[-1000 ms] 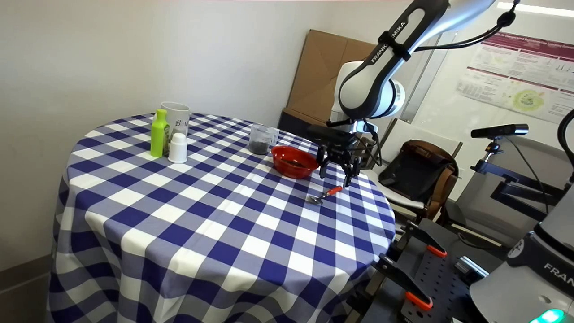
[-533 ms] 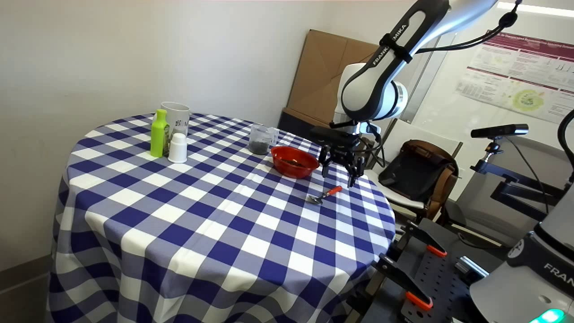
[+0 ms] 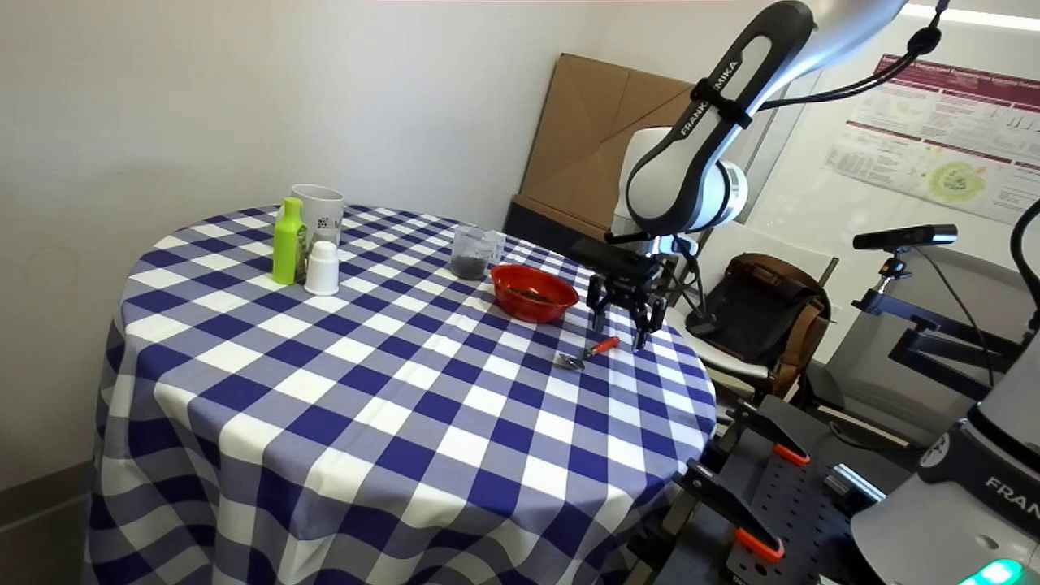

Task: Put a spoonful of the things in the bowl into the jug

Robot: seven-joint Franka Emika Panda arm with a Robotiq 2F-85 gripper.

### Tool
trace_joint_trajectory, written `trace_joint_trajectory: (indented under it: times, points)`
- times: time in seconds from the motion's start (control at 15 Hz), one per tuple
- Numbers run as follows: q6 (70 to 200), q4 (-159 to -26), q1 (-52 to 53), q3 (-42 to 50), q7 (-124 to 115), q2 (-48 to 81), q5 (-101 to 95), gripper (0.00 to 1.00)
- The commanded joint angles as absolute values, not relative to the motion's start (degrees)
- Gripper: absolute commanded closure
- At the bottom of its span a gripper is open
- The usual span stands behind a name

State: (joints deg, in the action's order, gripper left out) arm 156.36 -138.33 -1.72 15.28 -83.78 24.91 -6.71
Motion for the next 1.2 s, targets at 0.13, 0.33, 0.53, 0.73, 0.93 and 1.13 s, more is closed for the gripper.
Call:
trace_joint_trajectory:
  times: [0.13,0.33,0.53,0.73,0.93,1.13]
  points:
    - [160.4,-139.5,0.6,16.6,-82.1,25.5,-5.7,0.64]
    - [161.1,-139.8,0.6,16.3,-81.7,25.1,-5.0,0.85]
    - [161.3,-140.0,0.5,16.1,-81.6,24.4,-4.7,0.97]
    - [160.1,-140.0,0.8,16.3,-81.9,23.4,-4.7,0.95]
    - [157.0,-139.7,1.1,16.5,-81.3,21.5,-5.3,0.95]
    - [153.3,-139.6,1.1,15.8,-79.9,17.9,-5.6,0.95]
